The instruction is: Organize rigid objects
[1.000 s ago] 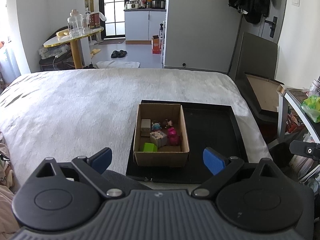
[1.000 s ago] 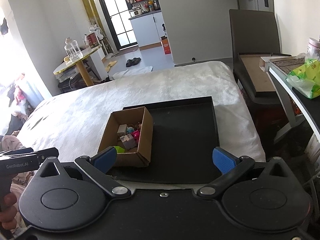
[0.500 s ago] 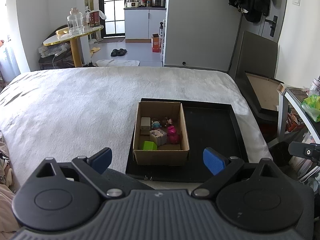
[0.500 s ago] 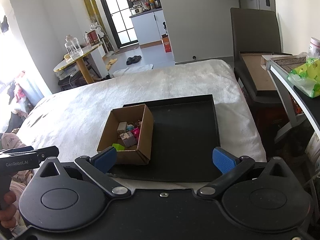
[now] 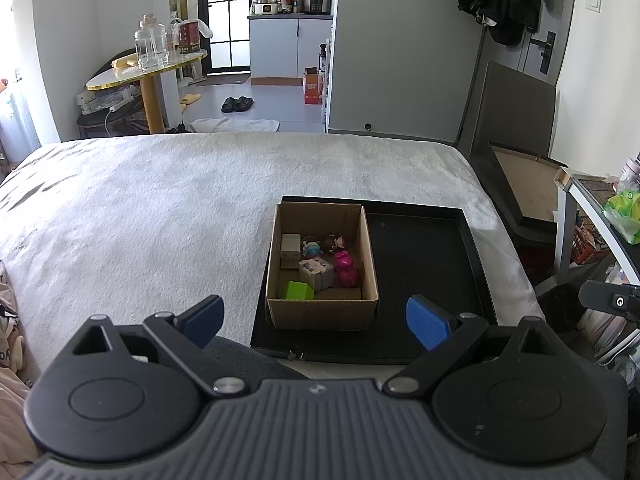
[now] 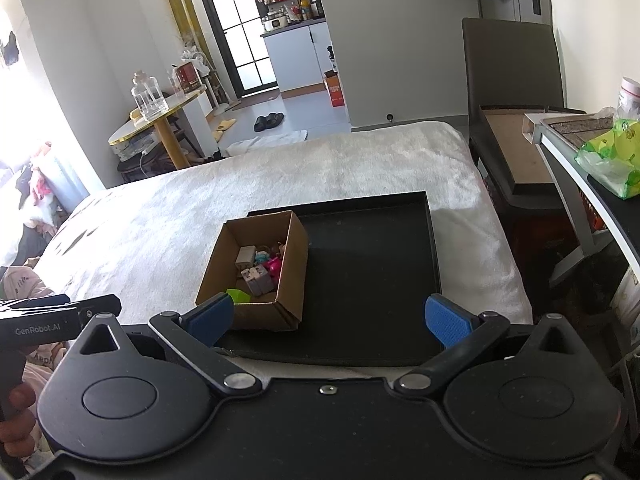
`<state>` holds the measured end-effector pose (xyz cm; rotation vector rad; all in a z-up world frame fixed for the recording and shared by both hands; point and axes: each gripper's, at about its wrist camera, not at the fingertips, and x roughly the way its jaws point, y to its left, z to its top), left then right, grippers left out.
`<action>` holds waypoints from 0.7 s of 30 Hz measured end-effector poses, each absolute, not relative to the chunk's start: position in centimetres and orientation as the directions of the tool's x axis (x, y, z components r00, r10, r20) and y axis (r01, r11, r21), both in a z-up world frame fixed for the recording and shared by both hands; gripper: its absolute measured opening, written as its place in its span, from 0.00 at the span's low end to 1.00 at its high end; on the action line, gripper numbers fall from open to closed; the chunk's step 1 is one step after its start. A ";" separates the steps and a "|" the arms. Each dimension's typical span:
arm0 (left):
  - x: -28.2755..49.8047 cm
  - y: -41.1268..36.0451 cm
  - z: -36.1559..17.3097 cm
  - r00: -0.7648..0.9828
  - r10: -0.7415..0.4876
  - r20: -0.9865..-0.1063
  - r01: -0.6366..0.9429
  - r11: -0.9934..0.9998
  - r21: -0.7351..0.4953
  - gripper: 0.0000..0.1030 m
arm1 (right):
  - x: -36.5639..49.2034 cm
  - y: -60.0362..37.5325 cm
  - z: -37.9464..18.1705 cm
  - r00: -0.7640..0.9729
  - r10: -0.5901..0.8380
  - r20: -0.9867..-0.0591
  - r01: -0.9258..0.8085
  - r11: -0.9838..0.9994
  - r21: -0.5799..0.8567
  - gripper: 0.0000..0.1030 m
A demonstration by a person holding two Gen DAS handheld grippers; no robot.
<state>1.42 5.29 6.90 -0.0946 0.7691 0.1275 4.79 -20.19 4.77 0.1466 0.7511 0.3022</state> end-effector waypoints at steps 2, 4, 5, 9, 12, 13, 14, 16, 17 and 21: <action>1.4 5.3 6.9 0.712 0.081 -0.698 -0.150 0.988 -0.039 0.94 | 4.8 -20.2 4.8 0.690 0.319 -0.650 -0.215 0.947 0.237 1.00; 1.4 5.3 6.9 0.713 0.082 -0.697 -0.152 0.988 -0.039 0.94 | 4.8 -20.2 4.9 0.690 0.319 -0.650 -0.215 0.947 0.237 1.00; 1.4 5.3 6.9 0.713 0.082 -0.696 -0.153 0.987 -0.040 0.94 | 4.8 -20.2 4.8 0.690 0.320 -0.649 -0.216 0.947 0.237 1.00; 1.4 5.3 6.8 0.711 0.083 -0.698 -0.155 0.987 -0.040 0.94 | 4.8 -20.3 4.9 0.692 0.321 -0.647 -0.218 0.947 0.236 1.00; 1.4 5.3 6.9 0.707 0.084 -0.702 -0.158 0.987 -0.040 0.94 | 4.8 -20.4 5.0 0.692 0.320 -0.647 -0.220 0.947 0.234 1.00; 1.4 5.3 6.9 0.707 0.084 -0.702 -0.157 0.987 -0.039 0.94 | 4.8 -20.4 5.0 0.691 0.321 -0.648 -0.220 0.947 0.234 1.00; 1.4 5.3 7.0 0.707 0.084 -0.702 -0.157 0.987 -0.039 0.94 | 4.8 -20.4 5.1 0.690 0.322 -0.648 -0.221 0.947 0.234 1.00; 1.4 5.3 7.0 0.707 0.083 -0.702 -0.157 0.987 -0.040 0.94 | 4.9 -20.5 5.1 0.689 0.322 -0.649 -0.221 0.947 0.235 1.00; 1.4 5.3 7.0 0.707 0.082 -0.702 -0.156 0.987 -0.041 0.94 | 4.9 -20.4 5.1 0.689 0.321 -0.649 -0.220 0.947 0.235 1.00; 1.4 5.3 7.1 0.707 0.083 -0.702 -0.157 0.987 -0.042 0.94 | 4.8 -20.4 5.1 0.691 0.320 -0.648 -0.220 0.947 0.233 1.00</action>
